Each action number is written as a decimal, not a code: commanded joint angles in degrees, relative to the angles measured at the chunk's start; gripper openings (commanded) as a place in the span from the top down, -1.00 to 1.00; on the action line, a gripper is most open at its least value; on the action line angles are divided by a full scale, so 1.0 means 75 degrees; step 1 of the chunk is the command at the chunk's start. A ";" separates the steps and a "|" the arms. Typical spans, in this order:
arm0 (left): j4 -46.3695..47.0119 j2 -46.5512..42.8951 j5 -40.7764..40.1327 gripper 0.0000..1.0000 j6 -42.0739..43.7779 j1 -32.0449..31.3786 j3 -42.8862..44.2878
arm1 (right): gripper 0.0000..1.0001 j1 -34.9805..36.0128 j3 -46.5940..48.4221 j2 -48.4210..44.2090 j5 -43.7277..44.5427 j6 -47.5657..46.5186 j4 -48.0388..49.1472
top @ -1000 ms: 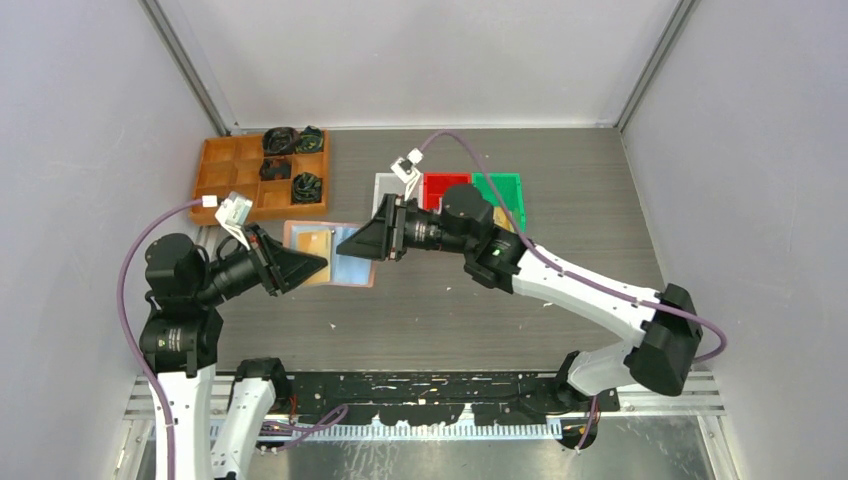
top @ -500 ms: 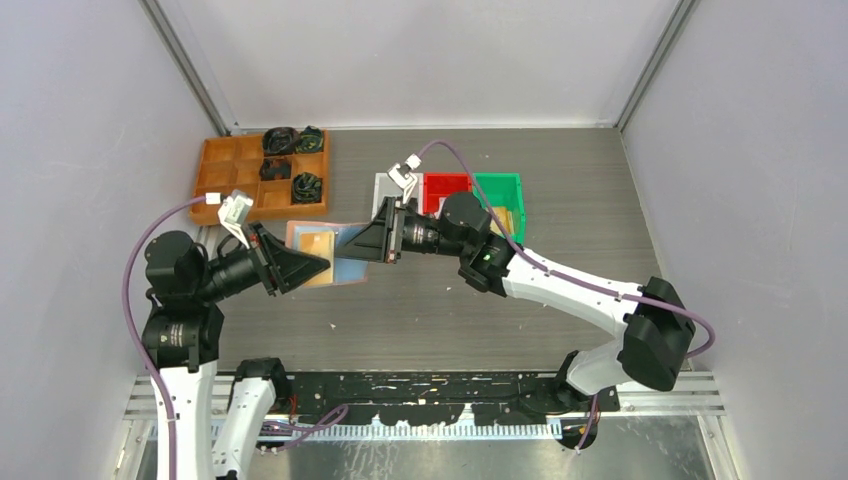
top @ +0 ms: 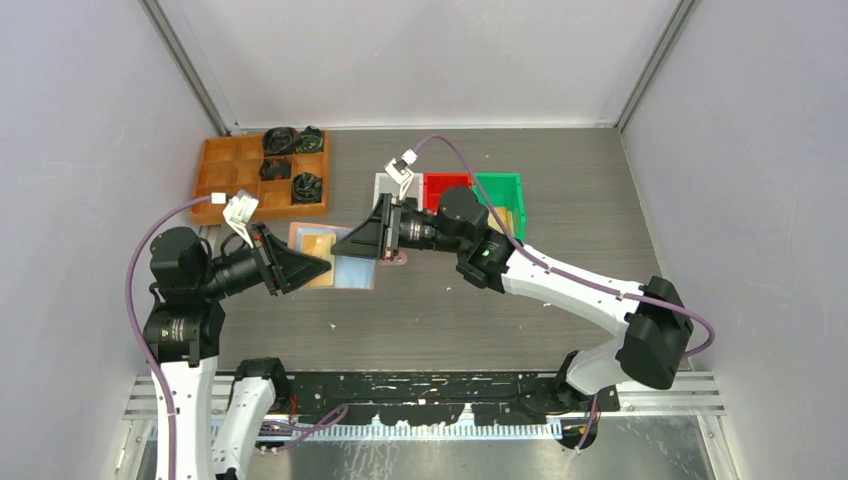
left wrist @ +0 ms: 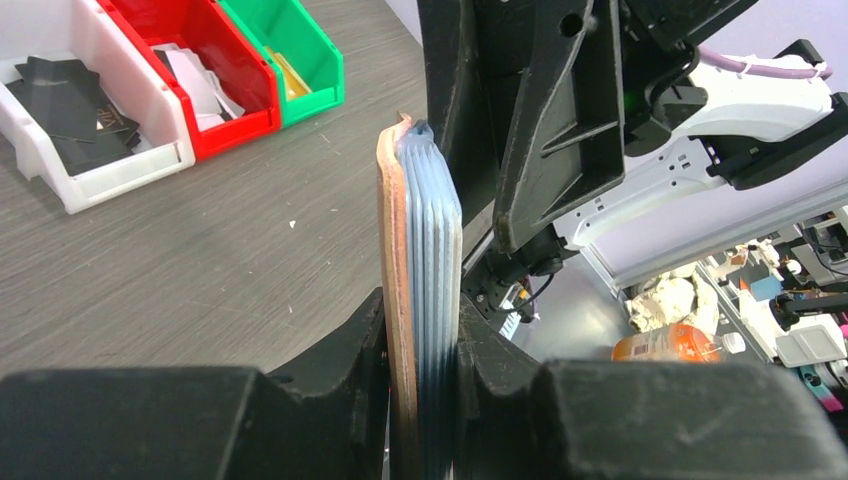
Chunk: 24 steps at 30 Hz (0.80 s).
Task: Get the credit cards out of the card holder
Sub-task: Remove the credit card from the card holder.
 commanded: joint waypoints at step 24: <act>-0.0173 -0.0031 -0.0187 0.83 0.0689 -0.0022 0.0319 | 0.21 0.0861 0.1740 -0.0472 0.2424 -0.1926 -0.3021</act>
